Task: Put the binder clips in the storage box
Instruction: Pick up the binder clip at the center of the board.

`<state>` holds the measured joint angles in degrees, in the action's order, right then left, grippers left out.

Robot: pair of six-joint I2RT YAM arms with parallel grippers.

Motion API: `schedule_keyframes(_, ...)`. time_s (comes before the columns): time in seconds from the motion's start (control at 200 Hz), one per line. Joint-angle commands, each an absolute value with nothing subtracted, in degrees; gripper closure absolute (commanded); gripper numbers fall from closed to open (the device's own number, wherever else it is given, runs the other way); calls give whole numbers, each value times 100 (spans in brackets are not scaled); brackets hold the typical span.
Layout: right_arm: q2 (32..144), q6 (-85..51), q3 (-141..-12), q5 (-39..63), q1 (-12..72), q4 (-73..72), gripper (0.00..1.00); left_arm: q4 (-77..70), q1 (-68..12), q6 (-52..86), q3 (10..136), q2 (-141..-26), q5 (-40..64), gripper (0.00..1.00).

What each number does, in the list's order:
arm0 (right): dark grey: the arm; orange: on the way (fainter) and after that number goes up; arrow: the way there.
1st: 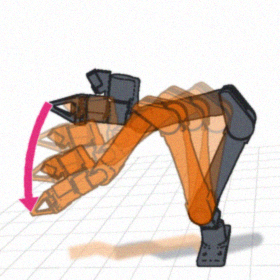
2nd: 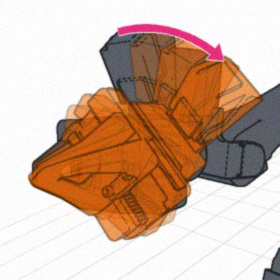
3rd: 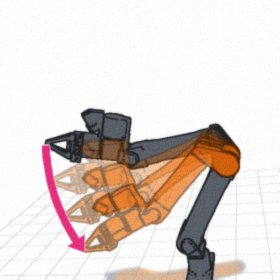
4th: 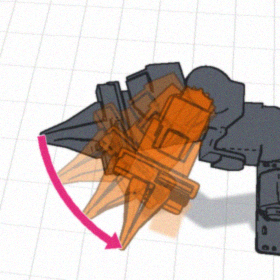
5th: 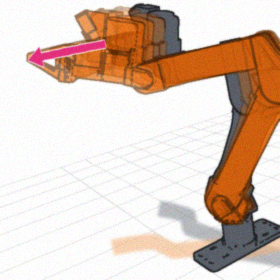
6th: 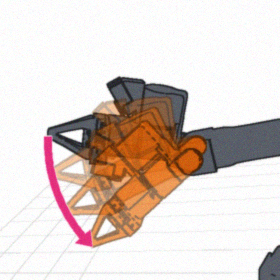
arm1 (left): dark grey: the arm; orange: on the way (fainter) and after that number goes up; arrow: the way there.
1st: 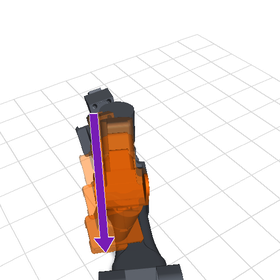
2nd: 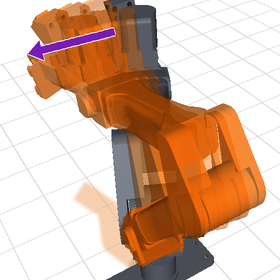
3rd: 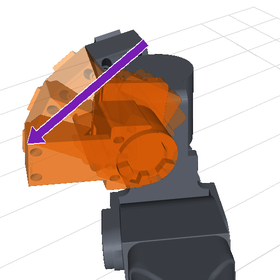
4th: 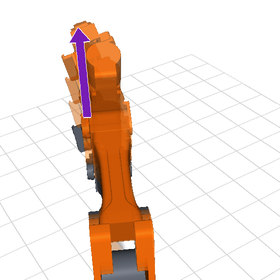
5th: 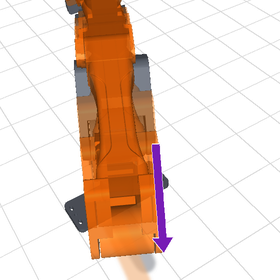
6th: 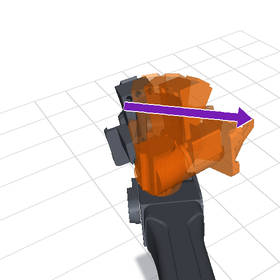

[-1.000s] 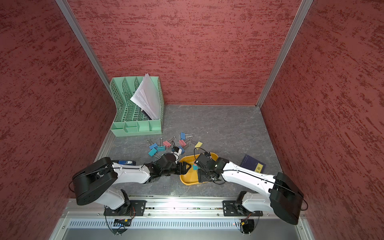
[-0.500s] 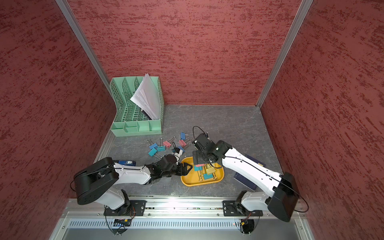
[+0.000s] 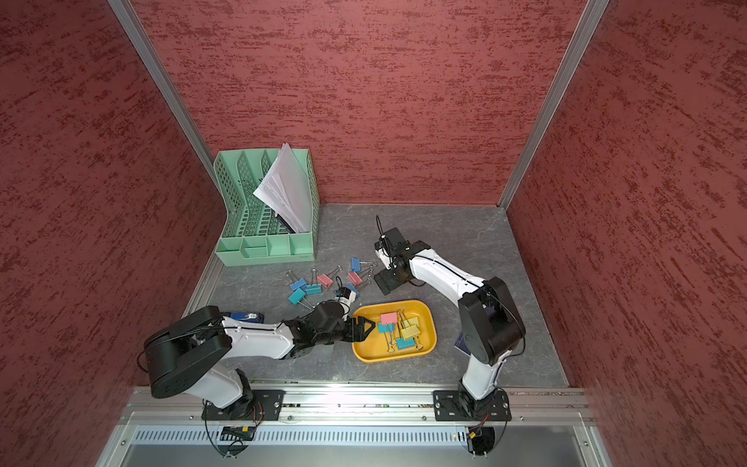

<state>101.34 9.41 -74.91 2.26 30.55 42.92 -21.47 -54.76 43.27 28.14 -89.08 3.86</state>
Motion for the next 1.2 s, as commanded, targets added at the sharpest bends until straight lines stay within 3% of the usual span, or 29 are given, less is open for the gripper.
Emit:
schedule_keyframes(0.0,10396,1844,-7844,780,2990,4085,4,-825,-5449,4461,2576,-9171,563,18)
schedule_keyframes(0.696,11326,2036,-8059,279,2887,3956,4,-784,-5357,4441,2548,-9157,577,18)
schedule_keyframes(1.197,11670,1966,-8060,-85,2891,3605,11,-767,-5278,4430,2518,-9167,604,18)
